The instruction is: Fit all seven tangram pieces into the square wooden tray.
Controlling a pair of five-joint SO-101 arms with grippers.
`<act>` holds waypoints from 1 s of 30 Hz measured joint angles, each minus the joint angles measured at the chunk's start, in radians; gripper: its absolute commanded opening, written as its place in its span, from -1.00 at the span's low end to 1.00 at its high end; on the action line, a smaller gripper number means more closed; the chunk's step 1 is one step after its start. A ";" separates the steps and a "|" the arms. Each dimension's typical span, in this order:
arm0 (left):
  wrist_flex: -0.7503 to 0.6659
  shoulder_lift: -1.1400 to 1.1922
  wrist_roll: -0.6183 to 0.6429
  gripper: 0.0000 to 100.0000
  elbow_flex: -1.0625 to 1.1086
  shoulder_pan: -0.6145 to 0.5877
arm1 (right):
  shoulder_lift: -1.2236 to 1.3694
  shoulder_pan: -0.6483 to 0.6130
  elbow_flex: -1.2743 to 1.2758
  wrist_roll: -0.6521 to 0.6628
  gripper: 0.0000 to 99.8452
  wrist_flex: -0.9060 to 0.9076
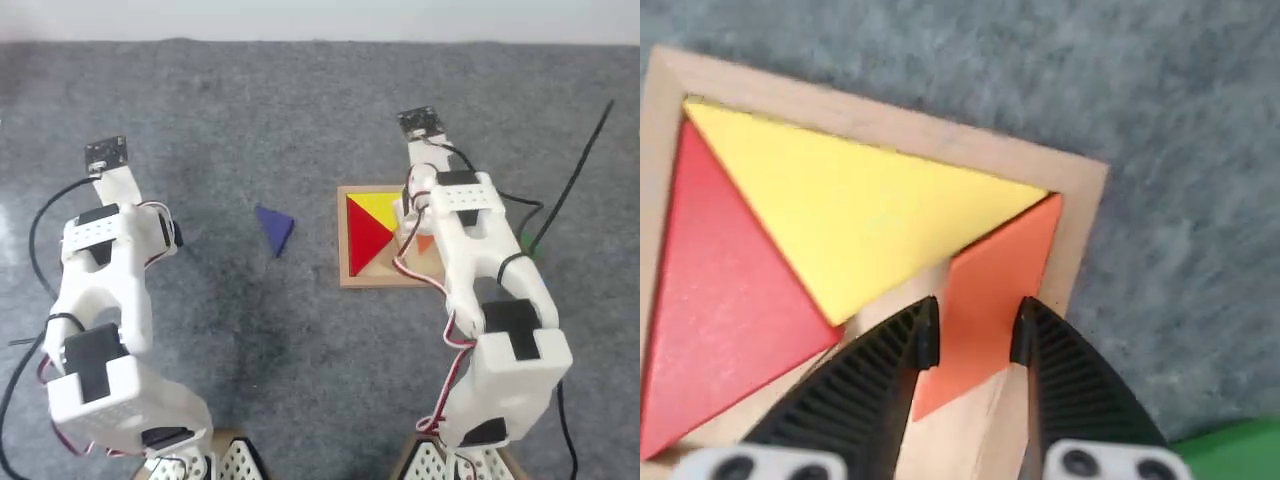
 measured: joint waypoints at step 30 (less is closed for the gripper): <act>0.000 0.000 0.000 -0.62 0.000 0.000 | -0.135 -0.276 0.114 -0.008 -0.72 0.186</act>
